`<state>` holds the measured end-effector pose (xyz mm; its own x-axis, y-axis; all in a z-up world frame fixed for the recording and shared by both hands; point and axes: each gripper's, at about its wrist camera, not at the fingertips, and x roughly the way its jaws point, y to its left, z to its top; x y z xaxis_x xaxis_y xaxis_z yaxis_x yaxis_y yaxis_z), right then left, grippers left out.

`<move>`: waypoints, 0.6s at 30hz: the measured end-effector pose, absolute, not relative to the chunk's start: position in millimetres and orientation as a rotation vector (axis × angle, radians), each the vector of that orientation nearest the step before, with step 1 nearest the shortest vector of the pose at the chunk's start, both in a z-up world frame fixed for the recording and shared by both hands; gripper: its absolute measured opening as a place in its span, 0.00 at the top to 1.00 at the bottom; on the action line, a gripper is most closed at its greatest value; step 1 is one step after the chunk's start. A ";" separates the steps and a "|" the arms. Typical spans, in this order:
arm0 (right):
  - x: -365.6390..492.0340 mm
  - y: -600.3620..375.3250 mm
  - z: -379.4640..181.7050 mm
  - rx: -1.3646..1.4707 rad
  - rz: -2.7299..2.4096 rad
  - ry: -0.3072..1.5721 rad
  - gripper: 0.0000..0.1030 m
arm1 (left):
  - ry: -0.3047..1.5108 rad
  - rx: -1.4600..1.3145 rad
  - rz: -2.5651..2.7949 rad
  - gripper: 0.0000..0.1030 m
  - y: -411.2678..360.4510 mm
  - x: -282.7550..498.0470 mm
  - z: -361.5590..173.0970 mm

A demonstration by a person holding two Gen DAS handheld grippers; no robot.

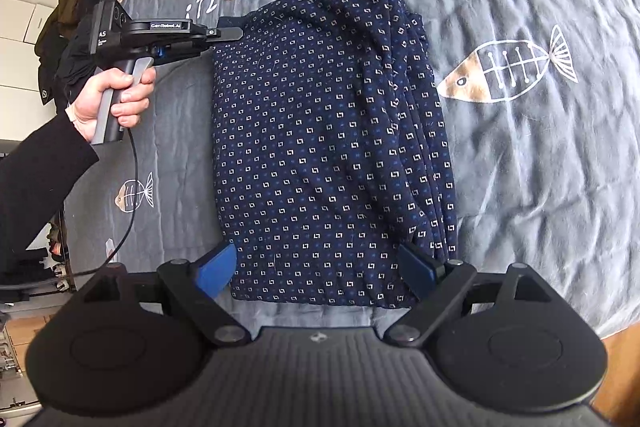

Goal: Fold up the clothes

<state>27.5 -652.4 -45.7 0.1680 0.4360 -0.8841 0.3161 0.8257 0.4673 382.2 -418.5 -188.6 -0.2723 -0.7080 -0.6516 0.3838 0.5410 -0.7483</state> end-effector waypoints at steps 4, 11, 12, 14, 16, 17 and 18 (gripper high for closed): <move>26.8 -655.5 -43.4 0.655 0.102 1.424 0.15 | 1.491 -0.342 -1.051 0.43 -392.1 375.5 -174.1; 29.7 -659.8 -43.4 0.660 0.105 1.417 0.15 | 1.521 -0.424 -1.036 0.40 -357.7 338.2 -178.1; 30.4 -659.9 -43.2 0.659 0.108 1.416 0.15 | 1.535 -0.439 -1.042 0.40 -357.8 332.2 -181.8; 31.8 -660.0 -42.9 0.656 0.112 1.414 0.15 | 1.560 -0.447 -1.055 0.40 -363.3 322.1 -189.9; 33.1 -660.2 -42.4 0.651 0.115 1.413 0.15 | 1.577 -0.448 -1.059 0.40 -370.8 315.4 -198.7; 33.7 -660.3 -42.1 0.649 0.117 1.413 0.15 | 1.583 -0.455 -1.057 0.40 -373.6 313.6 -202.5; 34.2 -660.5 -41.8 0.646 0.118 1.414 0.15 | 1.582 -0.461 -1.060 0.40 -375.9 312.7 -204.4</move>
